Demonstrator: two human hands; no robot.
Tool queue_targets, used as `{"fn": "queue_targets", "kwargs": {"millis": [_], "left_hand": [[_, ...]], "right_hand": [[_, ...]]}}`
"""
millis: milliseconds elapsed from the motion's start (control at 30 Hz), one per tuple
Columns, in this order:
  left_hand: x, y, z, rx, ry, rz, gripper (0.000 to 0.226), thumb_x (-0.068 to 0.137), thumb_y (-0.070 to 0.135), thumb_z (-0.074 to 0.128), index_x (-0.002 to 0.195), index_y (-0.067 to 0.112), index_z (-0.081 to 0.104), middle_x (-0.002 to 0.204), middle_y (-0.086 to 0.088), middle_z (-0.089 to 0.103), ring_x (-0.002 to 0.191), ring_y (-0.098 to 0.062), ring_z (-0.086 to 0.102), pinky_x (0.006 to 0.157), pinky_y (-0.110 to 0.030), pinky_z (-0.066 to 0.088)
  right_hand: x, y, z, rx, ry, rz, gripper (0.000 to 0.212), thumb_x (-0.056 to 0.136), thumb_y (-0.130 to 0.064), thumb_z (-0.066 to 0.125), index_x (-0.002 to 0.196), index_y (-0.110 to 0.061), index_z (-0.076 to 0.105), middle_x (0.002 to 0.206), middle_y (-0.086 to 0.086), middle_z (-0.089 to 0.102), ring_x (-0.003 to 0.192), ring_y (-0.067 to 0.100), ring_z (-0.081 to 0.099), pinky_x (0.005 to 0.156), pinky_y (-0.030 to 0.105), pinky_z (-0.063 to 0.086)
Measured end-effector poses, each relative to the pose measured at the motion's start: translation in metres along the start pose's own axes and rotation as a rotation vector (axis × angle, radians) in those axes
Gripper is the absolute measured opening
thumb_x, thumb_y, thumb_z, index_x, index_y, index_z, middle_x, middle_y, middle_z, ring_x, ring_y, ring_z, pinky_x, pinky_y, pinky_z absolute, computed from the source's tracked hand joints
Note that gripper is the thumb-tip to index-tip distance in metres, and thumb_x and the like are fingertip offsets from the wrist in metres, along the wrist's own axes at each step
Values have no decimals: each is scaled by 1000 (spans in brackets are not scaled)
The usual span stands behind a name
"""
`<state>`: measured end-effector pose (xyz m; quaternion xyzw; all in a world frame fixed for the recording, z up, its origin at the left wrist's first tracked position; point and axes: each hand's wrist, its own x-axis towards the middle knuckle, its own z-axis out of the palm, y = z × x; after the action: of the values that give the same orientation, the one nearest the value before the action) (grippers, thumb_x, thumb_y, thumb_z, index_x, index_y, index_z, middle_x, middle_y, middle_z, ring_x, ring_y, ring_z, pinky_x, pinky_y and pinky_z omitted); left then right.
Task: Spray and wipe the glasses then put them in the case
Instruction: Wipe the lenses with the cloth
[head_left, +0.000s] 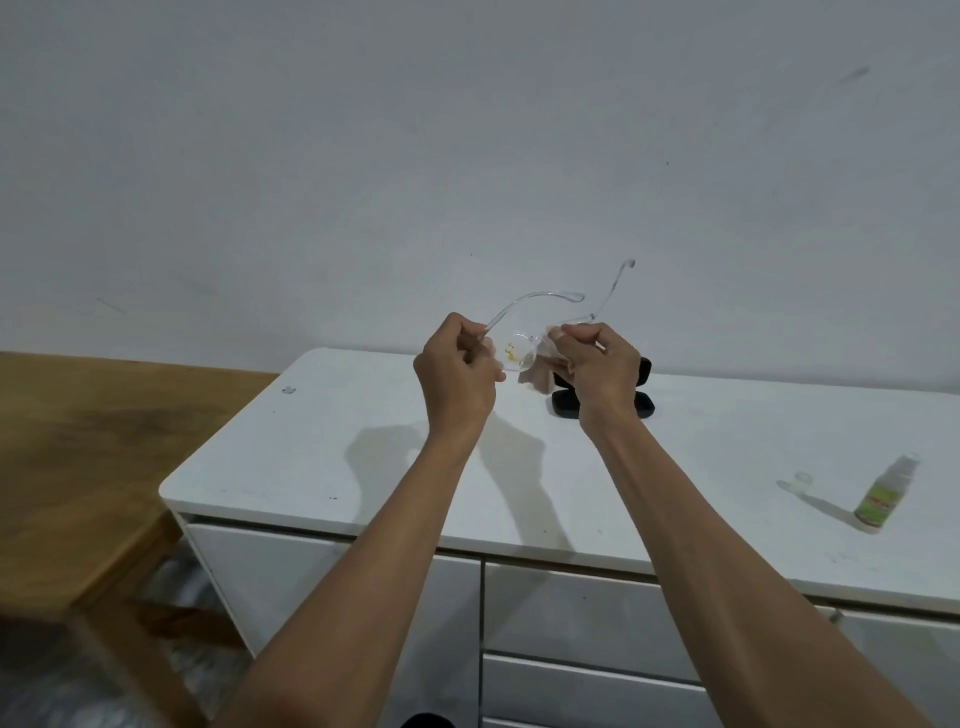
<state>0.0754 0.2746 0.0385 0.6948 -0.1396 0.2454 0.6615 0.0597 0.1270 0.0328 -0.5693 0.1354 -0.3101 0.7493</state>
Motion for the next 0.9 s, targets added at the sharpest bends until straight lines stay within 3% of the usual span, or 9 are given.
{"fn": "queue_targets", "kwargs": {"millis": [133,267,333,500,600,767,900], "left_hand": [[2,-11,-13,33,-35,-65,18,85,-13,48,87,0,61,73,-13,67,52,-25,66,59,-44,61],[-1,-16,-20,22,-66,-92,25,84,-17,46,83,4,60,70,-12,65,52,-24,62,58,-43,61],[-3,-14,-20,12,-79,-82,30,83,-19,44,81,7,59,70,-13,63,54,-23,60,55,-39,58],[-4,-5,-13,8,-98,-28,27,80,-21,43,83,2,57,69,-12,62,53,-22,59,52,-32,55],[-6,3,-7,-3,-80,-7,24,80,-20,42,86,-2,56,74,-19,65,54,-21,61,54,-34,59],[-8,14,5,-22,-35,16,20,84,-17,42,87,-3,55,74,-18,65,51,-21,64,55,-37,61],[-7,21,13,-32,-4,23,18,87,-13,45,85,3,54,72,-14,65,51,-22,67,58,-39,61]], "right_hand": [[-10,-6,-18,-140,-174,33,9,79,0,79,79,-4,71,73,5,70,68,23,64,87,48,60],[-18,-13,-32,-278,-268,25,13,79,-4,82,83,2,71,69,6,67,65,21,61,78,44,54],[-22,-14,-34,-264,-210,9,16,79,-3,81,87,7,71,77,12,68,72,24,65,80,50,58],[-34,-8,-16,-114,186,-145,5,80,-8,80,81,-8,75,81,-7,74,74,5,69,84,31,59],[-33,-10,1,22,340,-171,8,82,-10,77,78,-14,72,79,-12,72,76,4,67,87,31,58],[-15,-22,22,217,358,-171,14,82,-7,80,75,-14,69,78,-7,71,77,9,72,77,32,61],[-2,-29,32,253,279,-115,18,80,-3,81,71,-14,69,77,-1,72,78,22,73,75,43,65]]}}
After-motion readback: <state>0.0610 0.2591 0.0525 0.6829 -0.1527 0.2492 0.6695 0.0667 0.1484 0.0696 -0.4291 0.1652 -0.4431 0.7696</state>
